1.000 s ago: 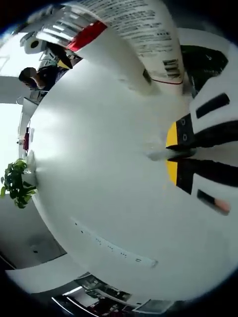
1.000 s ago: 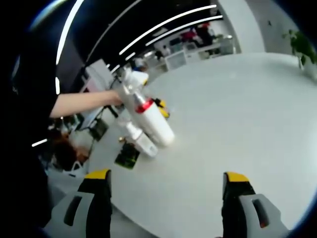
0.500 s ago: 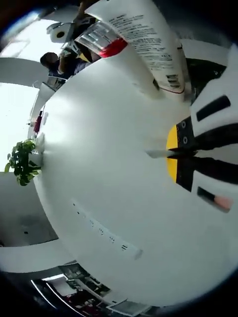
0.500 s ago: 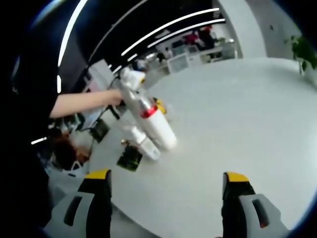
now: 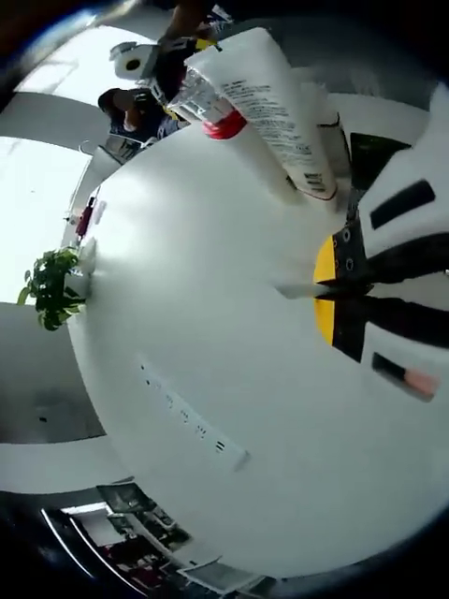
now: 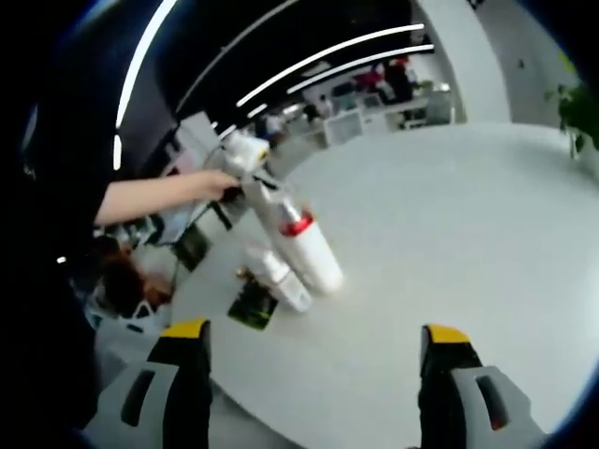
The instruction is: Arrange the skincare products in the storage area until every visible bottle or jar stands upright without overlapping.
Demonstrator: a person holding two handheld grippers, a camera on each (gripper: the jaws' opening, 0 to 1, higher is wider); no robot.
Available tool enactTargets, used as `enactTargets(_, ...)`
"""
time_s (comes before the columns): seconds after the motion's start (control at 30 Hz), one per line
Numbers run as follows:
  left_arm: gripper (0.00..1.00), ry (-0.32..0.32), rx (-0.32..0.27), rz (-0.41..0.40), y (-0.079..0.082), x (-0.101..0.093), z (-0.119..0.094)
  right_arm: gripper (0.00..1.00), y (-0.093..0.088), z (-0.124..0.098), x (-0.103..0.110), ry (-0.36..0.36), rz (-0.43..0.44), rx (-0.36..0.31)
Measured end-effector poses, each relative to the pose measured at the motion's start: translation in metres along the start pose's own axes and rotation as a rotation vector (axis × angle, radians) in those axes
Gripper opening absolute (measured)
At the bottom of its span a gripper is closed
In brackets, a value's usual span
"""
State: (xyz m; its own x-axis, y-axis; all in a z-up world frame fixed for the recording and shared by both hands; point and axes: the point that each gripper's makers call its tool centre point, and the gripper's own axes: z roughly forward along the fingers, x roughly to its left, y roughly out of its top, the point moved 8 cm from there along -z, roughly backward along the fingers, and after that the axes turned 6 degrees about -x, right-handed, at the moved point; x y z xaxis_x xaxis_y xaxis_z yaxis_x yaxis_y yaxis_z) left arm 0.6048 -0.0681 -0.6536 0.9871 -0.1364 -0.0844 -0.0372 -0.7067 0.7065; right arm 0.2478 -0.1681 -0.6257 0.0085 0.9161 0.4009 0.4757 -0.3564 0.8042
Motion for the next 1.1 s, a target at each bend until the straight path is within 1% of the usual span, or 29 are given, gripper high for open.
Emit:
enactTargets(0.2, 0.04, 0.004, 0.001, 0.000, -0.001, -0.006, -0.019, 0.95, 0.007, 0.001, 0.010, 0.020, -0.029, -0.006)
enactTargets(0.4, 0.04, 0.008, 0.001, -0.024, -0.004, -0.016, -0.040, 0.95, 0.012, 0.004, 0.019, 0.045, -0.054, -0.012)
enactTargets(0.57, 0.04, -0.005, 0.002, -0.031, -0.015, -0.034, -0.054, 0.95, 0.010, 0.005, 0.025, 0.064, -0.064, -0.009)
enactTargets(0.67, 0.04, 0.002, 0.006, -0.037, -0.021, -0.042, -0.059, 0.95, 0.009, 0.002, 0.029, 0.068, -0.067, -0.010)
enactTargets(0.7, 0.04, 0.014, 0.002, -0.040, -0.023, -0.044, -0.061, 0.95, 0.009, 0.001, 0.030, 0.068, -0.067, -0.013)
enactTargets(0.8, 0.04, 0.009, -0.017, -0.060, -0.028, -0.055, -0.068, 0.95, 0.012, -0.002, 0.031, 0.069, -0.068, -0.027)
enactTargets(0.93, 0.04, 0.008, -0.020, -0.046, -0.029, -0.071, -0.078, 0.95, 0.014, -0.004, 0.034, 0.077, -0.083, -0.035)
enactTargets(1.1, 0.04, -0.003, -0.037, -0.015, -0.024, -0.090, -0.093, 0.95, 0.015, -0.005, 0.044, 0.105, -0.104, -0.034)
